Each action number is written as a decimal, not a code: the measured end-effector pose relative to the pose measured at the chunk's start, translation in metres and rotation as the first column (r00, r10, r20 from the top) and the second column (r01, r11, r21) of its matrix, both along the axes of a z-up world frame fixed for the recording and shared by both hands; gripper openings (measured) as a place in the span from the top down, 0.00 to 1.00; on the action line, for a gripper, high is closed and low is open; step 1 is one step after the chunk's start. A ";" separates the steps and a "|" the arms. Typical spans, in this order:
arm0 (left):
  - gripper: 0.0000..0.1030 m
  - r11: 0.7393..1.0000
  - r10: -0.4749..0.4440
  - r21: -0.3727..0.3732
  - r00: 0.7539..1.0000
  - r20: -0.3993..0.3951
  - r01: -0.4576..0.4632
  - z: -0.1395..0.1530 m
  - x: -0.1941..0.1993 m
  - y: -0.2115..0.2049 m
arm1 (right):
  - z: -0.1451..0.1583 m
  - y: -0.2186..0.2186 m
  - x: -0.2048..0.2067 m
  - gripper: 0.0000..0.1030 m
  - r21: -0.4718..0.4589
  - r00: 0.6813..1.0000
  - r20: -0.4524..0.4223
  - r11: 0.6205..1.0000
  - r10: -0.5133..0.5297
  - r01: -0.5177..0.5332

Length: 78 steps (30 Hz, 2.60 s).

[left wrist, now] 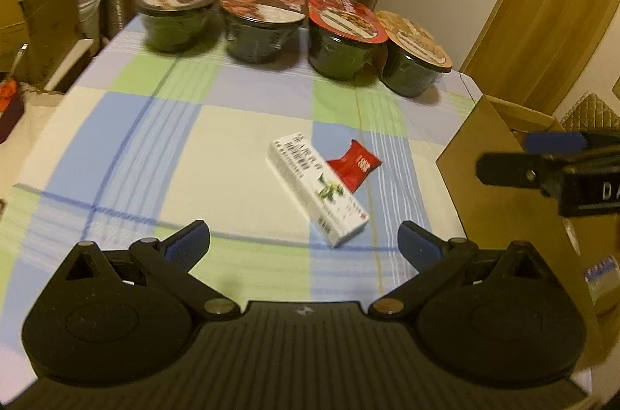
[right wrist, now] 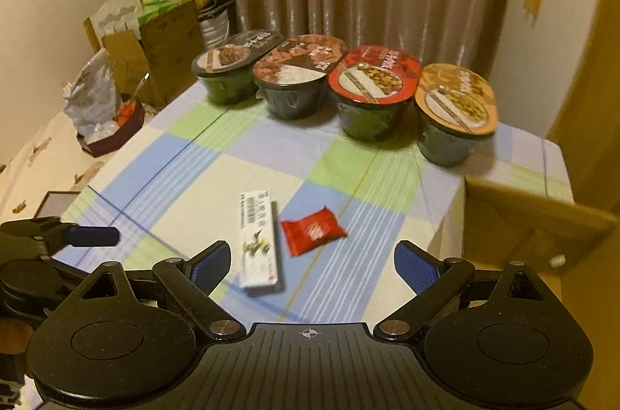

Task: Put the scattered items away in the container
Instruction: 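Move both open tools back over the table toward the ointment box and candy, then grasp the white ointment box with the left tool while the right tool grasps the red candy packet, then carry the ointment box with the left tool while the right tool carries the candy to the cardboard box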

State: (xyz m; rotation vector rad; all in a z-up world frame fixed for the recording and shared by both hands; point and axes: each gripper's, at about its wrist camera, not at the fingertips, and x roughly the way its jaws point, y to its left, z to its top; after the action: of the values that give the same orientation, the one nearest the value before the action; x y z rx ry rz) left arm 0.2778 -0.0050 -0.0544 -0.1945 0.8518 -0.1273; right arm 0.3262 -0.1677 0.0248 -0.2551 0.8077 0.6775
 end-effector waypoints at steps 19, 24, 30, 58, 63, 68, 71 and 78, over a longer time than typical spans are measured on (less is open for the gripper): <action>0.55 0.993 -0.106 0.047 0.993 -0.051 0.109 -0.080 0.088 -0.023 | -0.048 0.042 0.078 0.17 -0.116 0.990 -0.059 0.984 0.126 -0.132; 0.68 0.987 -0.112 0.112 0.992 -0.056 0.118 -0.070 0.072 -0.005 | -0.065 0.066 0.080 0.17 -0.181 0.977 -0.114 0.963 0.183 -0.201; 0.66 0.990 -0.091 0.103 0.994 -0.063 0.097 -0.069 0.064 0.018 | -0.095 0.087 0.084 0.17 -0.262 0.963 -0.151 0.930 0.224 -0.257; 0.67 0.976 -0.187 0.094 0.979 -0.086 0.195 -0.076 0.062 0.010 | -0.125 0.081 0.070 0.54 -0.235 0.961 -0.245 0.953 0.130 -0.189; 0.67 0.965 -0.233 0.097 0.967 -0.102 0.242 -0.070 0.040 0.001 | -0.107 0.066 0.028 0.54 -0.228 0.970 -0.220 0.962 0.100 -0.151; 0.68 0.957 -0.267 0.085 0.957 -0.116 0.277 -0.059 0.003 -0.001 | -0.093 0.046 -0.015 0.54 -0.193 0.975 -0.212 0.975 0.066 -0.108; 0.68 0.949 -0.292 0.078 0.946 -0.138 0.305 -0.054 -0.019 0.001 | -0.088 0.031 -0.044 0.54 -0.152 0.973 -0.228 0.985 0.040 -0.077; 0.66 0.944 -0.307 0.080 0.940 -0.147 0.321 -0.051 -0.034 0.005 | -0.102 0.006 -0.099 0.54 -0.126 0.969 -0.248 0.992 -0.007 -0.025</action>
State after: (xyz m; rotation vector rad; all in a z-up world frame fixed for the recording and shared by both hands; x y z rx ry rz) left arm 0.2435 -0.0001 -0.1050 0.0326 1.0166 -0.3725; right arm 0.2267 -0.1620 -0.0768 -0.2938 1.0929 0.6753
